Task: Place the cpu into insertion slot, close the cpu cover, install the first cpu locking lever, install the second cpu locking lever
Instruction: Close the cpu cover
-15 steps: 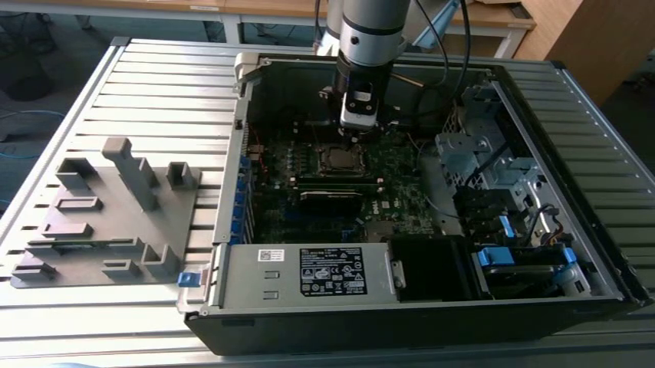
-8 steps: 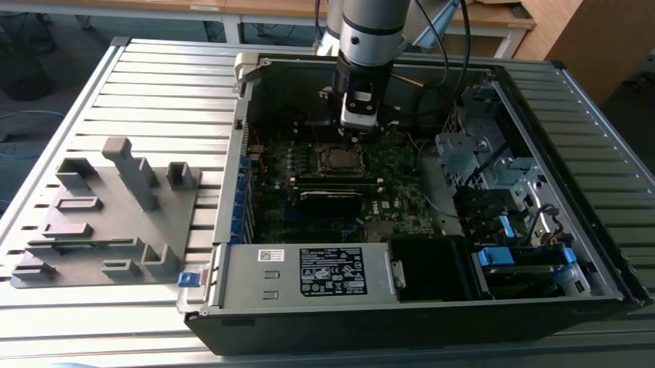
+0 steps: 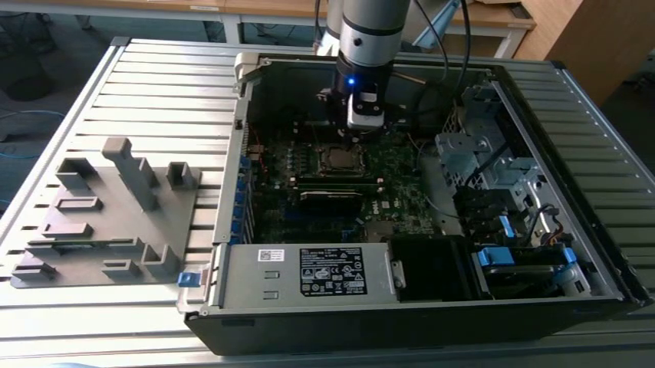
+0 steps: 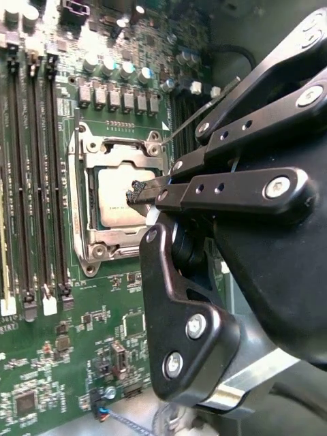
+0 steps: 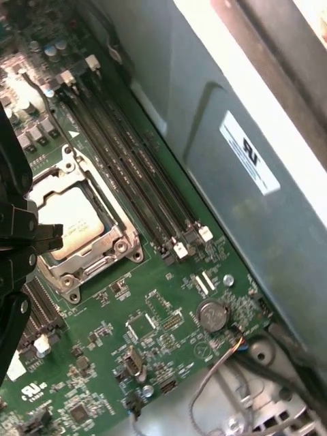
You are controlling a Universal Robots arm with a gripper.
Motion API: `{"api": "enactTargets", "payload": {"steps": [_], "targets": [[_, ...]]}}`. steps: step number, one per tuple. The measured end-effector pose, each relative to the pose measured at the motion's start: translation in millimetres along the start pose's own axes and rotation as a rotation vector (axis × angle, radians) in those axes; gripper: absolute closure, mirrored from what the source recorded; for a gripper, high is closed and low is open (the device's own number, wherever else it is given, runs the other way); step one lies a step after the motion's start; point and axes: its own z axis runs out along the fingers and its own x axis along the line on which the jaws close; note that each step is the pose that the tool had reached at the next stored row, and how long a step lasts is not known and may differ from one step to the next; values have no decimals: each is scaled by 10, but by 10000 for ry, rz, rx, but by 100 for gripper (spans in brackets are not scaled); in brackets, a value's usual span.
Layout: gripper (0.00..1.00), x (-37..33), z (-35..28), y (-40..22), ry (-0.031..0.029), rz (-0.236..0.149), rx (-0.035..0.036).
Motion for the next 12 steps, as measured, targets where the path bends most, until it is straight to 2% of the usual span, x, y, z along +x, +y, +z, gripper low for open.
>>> {"api": "enactTargets", "payload": {"steps": [12], "targets": [[89, 0, 18, 0, 15, -2100, 13]]}}
